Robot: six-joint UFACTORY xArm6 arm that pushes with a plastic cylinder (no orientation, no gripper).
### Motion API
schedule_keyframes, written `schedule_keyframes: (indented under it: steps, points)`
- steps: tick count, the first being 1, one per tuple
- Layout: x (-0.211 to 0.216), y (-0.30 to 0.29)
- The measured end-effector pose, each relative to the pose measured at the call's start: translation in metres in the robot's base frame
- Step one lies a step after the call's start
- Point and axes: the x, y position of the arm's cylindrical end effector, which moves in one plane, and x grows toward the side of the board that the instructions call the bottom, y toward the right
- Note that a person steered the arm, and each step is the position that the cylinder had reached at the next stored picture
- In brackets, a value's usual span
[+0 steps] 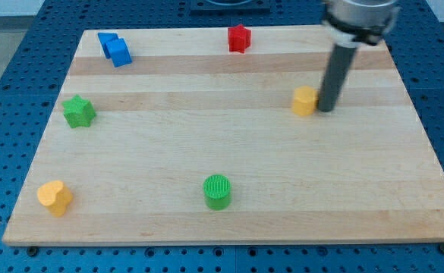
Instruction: Push yellow hexagon into the yellow heart
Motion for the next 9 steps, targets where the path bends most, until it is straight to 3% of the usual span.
schedule_keyframes:
  steps: [1, 2, 3, 5, 7, 8, 9]
  points:
    - [0.0, -0.03]
    - [-0.024, -0.001]
    - [-0.042, -0.02]
    - [0.036, -0.153]
    - [0.04, -0.149]
    - [0.065, -0.165]
    - [0.084, -0.218]
